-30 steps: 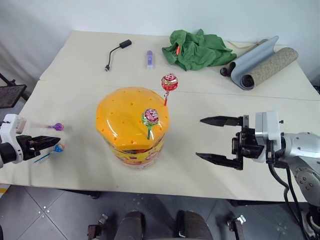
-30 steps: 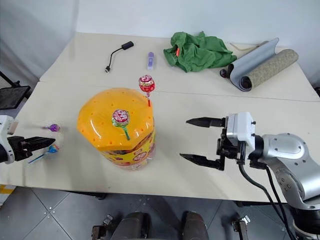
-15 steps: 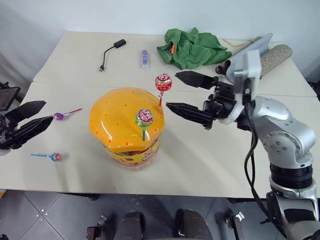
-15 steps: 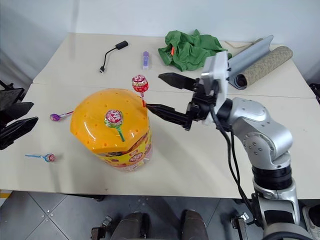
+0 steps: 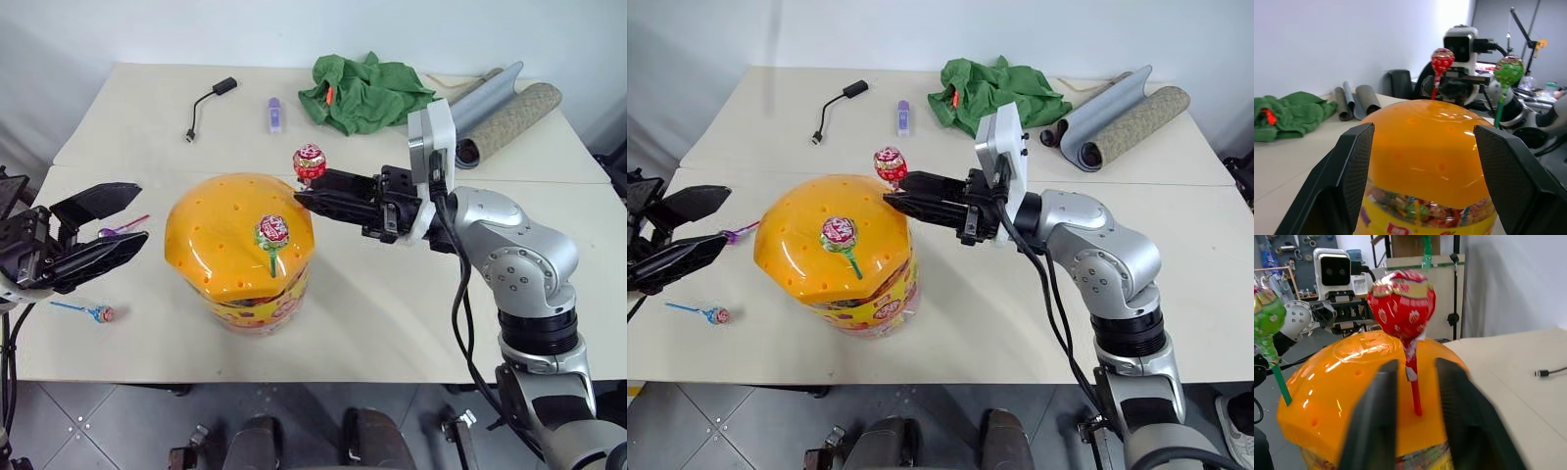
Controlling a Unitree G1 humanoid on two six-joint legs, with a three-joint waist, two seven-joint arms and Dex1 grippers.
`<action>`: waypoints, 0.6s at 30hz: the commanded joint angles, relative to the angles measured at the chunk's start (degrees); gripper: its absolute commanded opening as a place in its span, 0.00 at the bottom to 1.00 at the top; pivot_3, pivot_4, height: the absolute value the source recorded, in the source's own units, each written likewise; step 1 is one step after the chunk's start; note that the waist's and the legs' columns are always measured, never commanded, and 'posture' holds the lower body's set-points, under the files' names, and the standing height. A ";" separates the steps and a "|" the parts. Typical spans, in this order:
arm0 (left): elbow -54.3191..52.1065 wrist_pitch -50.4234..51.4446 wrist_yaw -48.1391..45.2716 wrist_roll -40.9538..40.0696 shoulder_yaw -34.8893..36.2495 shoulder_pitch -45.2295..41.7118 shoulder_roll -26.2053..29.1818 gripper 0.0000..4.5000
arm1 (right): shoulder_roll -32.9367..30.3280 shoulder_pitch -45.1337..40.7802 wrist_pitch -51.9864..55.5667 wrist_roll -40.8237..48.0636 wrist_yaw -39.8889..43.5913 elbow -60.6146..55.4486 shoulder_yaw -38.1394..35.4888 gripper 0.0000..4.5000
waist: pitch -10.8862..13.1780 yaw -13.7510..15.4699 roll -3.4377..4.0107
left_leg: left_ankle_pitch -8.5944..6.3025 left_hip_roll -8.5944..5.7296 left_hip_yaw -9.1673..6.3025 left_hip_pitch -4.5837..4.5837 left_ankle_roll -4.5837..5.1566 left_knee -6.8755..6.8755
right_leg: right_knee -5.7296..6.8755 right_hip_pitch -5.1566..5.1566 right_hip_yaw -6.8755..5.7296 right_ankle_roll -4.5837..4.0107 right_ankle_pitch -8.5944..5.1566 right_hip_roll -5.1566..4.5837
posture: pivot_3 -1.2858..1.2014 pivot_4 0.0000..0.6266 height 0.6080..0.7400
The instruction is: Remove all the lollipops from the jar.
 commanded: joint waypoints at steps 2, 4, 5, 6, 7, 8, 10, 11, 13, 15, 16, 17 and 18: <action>-2.14 -0.92 -0.31 -0.82 -1.84 -2.02 0.17 0.77 | 3.06 -0.94 -6.47 9.09 2.31 0.03 -12.06 0.01 | 0.00 0.16 0.00 | 0.00 0.00 0.00 -0.01 0.00 0.01 | -0.01 0.00 0.00 0.00 0.00 0.00 | 0.52 0.24 1.00; -2.25 -0.81 -0.91 -0.72 -2.63 -2.47 0.65 0.77 | -0.80 -0.28 -3.85 10.36 0.91 0.81 -15.93 0.01 | 0.00 0.23 0.00 | 0.00 -0.05 -0.06 -0.02 0.00 0.03 | -0.01 0.04 0.01 0.00 0.00 -0.01 | 0.52 0.24 1.00; -2.20 -0.69 -1.41 -0.63 -3.00 -2.61 1.01 0.77 | -4.16 0.67 -3.02 9.47 2.67 1.38 -16.92 0.01 | 0.00 0.24 0.00 | 0.00 -0.07 -0.11 -0.02 0.01 0.03 | -0.02 0.07 0.00 0.00 0.00 -0.01 | 0.52 0.24 1.00; -2.19 -0.65 -1.81 -0.57 -3.16 -2.58 1.22 0.77 | -6.50 1.44 -2.64 8.97 4.01 1.62 -17.44 0.01 | 0.00 0.31 0.00 | -0.01 -0.09 -0.13 -0.02 0.01 0.04 | -0.02 0.08 0.01 0.00 0.00 -0.02 | 0.52 0.24 1.00; -1.66 -0.51 -3.39 -0.22 -3.48 -2.41 2.12 0.77 | -12.26 4.11 -1.80 6.36 7.27 2.88 -17.86 0.01 | 0.00 0.29 0.00 | -0.01 -0.10 -0.13 -0.02 0.02 0.01 | -0.07 0.11 0.00 0.00 0.00 -0.02 | 0.52 0.24 1.00; -1.02 -0.56 -5.36 0.14 -3.69 -2.11 3.00 0.77 | -17.82 6.88 -1.07 3.56 9.73 4.47 -17.96 0.01 | 0.00 0.48 0.00 | -0.01 -0.09 -0.12 -0.02 0.02 0.01 | -0.07 0.11 0.00 0.00 0.00 -0.02 | 0.52 0.24 1.00; 0.35 -0.61 -9.10 0.92 -4.05 -1.32 4.95 0.77 | -28.37 12.65 -1.85 -4.41 13.00 8.59 -16.11 0.01 | 0.01 0.83 0.01 | -0.01 -0.12 0.06 -0.07 0.02 -0.04 | -0.12 0.12 -0.02 0.00 0.00 -0.02 | 0.52 0.24 1.00; 0.99 -0.70 -10.31 1.34 -4.17 -1.06 5.73 0.77 | -32.17 15.29 -3.69 -8.64 13.78 10.67 -14.77 0.01 | 0.01 0.98 0.01 | -0.02 -0.11 0.33 -0.07 0.03 -0.05 | -0.16 0.12 -0.04 0.00 0.00 -0.01 | 0.52 0.24 1.00; 1.83 -1.04 -12.52 2.26 -4.55 -0.74 7.10 0.77 | -37.89 20.36 -7.74 -16.25 15.02 14.61 -12.41 0.01 | 0.01 1.15 0.04 | -0.02 -0.10 0.58 -0.07 0.03 -0.06 | -0.21 0.02 0.07 0.00 0.00 -0.01 | 0.52 0.24 1.00; 2.63 -1.63 -14.22 2.97 -4.50 -0.95 8.01 0.77 | -42.34 25.40 -10.60 -24.36 13.69 18.38 -9.25 0.01 | 0.02 1.00 0.08 | -0.02 -0.06 0.79 -0.03 0.03 -0.06 | -0.21 -0.04 0.20 -0.01 -0.01 0.00 | 0.52 0.24 1.00; 3.03 -2.39 -14.82 3.72 -4.46 -1.09 8.21 0.77 | -43.24 26.90 -11.81 -27.32 12.89 19.97 -7.90 0.01 | 0.02 0.98 0.08 | -0.01 -0.04 0.86 -0.03 0.03 -0.05 | -0.20 -0.07 0.25 -0.02 -0.02 0.01 | 0.52 0.24 1.00; 3.78 -3.44 -15.76 4.72 -4.38 -1.15 8.46 0.77 | -42.89 28.62 -13.41 -29.05 12.39 21.41 -7.35 0.01 | 0.02 0.90 0.08 | -0.01 -0.03 0.88 -0.03 0.03 -0.03 | -0.18 -0.09 0.28 -0.02 -0.02 0.01 | 0.52 0.24 1.00; 4.28 -4.60 -16.37 5.46 -4.26 -1.38 8.31 0.77 | -42.05 29.61 -15.51 -29.89 12.61 22.41 -7.33 0.01 | 0.03 0.81 0.09 | -0.01 -0.01 0.90 -0.03 0.03 -0.02 | -0.18 -0.09 0.29 -0.02 -0.02 0.02 | 0.52 0.24 1.00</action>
